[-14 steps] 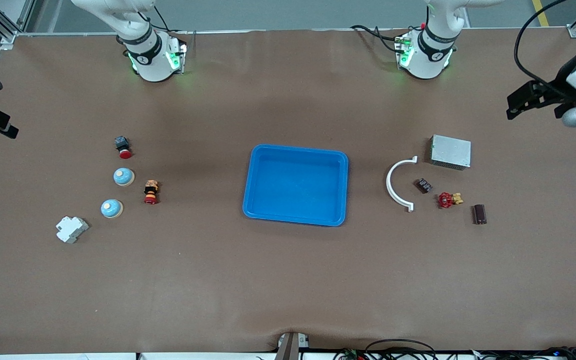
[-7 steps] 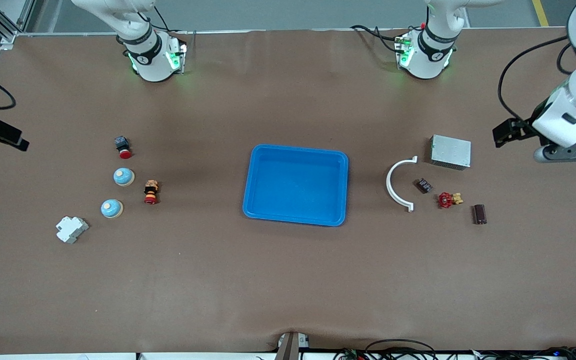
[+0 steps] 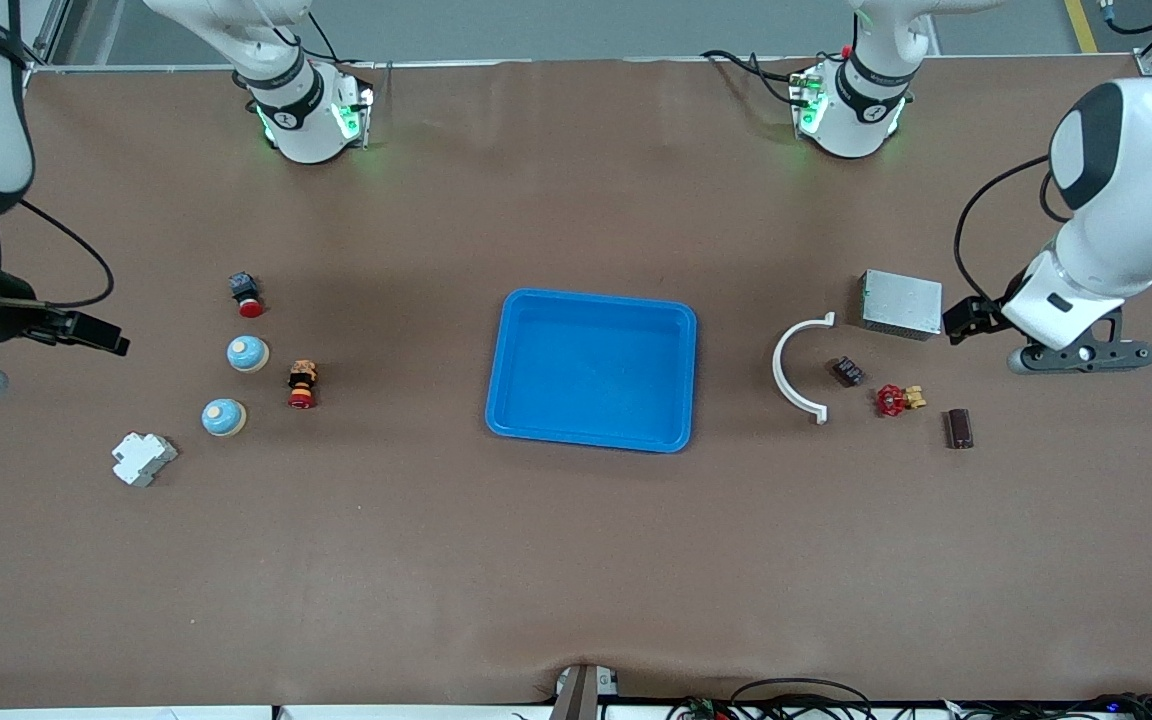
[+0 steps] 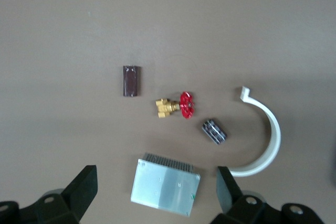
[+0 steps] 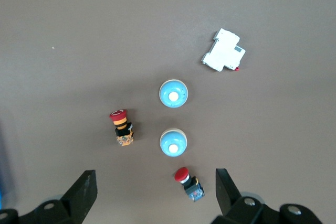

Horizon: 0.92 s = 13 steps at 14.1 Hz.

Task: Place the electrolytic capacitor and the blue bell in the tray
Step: 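Reach both grippers toward the brown capacitor and the blue bell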

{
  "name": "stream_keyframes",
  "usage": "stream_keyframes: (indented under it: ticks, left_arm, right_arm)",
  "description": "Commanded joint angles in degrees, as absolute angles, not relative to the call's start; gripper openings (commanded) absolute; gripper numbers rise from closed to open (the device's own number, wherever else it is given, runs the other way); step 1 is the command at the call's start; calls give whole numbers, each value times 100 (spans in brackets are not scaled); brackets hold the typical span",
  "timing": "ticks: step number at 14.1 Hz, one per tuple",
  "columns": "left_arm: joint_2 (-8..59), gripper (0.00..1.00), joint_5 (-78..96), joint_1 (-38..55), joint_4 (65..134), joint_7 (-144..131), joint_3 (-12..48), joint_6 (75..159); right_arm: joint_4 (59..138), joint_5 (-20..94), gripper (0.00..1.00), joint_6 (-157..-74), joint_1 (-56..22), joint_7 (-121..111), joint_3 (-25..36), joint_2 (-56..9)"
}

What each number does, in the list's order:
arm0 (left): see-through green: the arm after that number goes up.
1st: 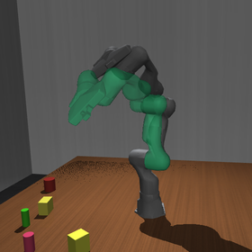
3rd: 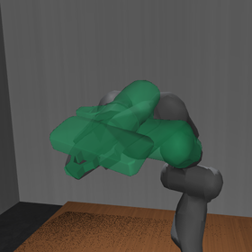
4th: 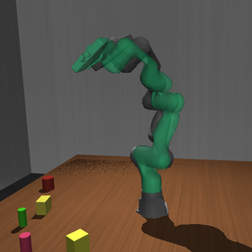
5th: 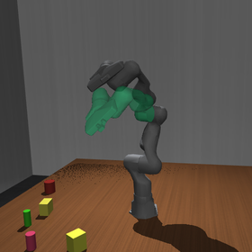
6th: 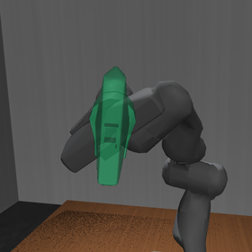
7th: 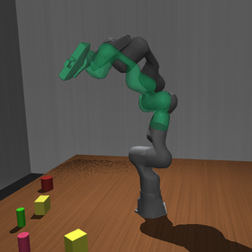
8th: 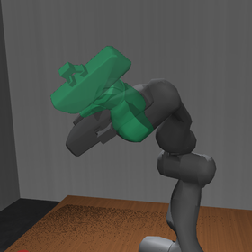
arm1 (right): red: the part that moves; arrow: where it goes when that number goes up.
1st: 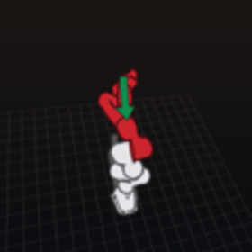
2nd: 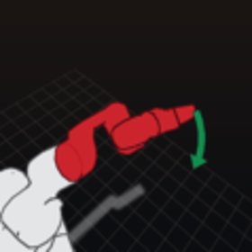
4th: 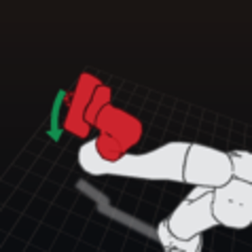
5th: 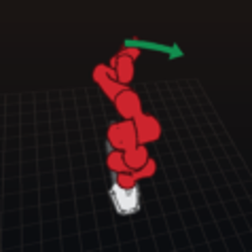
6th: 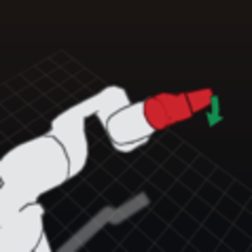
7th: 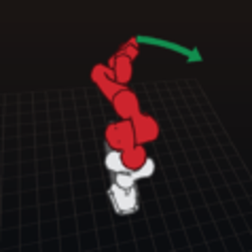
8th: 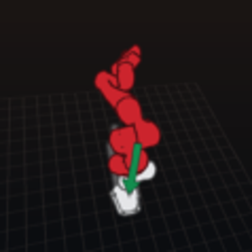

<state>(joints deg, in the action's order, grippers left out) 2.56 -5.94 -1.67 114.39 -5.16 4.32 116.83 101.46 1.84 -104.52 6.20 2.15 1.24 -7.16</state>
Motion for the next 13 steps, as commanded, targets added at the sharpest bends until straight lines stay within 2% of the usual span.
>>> stream_keyframes:
  ticks: [1, 4, 8, 12, 13]
  left_arm:
    - [430, 100, -712, -316, 11785, -378, 448, 12381]
    - [860, 100, -817, -579, 11883, -360, 448, 13033]
    - [1615, 100, -888, -825, 11883, -360, 466, 13875]
    - [2214, 100, -940, -922, 11883, -352, 448, 14676]
    - [2345, 96, -1001, -984, 11874, -352, 448, 14800]
  right_arm:
    - [10642, 141, 100, -10976, 756, 176, 35, -659]
    - [10967, 141, 100, -11494, 826, 176, 35, -957]
    - [11767, 141, 100, -12785, 826, 158, 26, -1212]
    - [11786, 141, 100, -13332, 826, 70, 26, -1774]
    - [11786, 141, 100, -13498, 826, 70, 26, -1880]
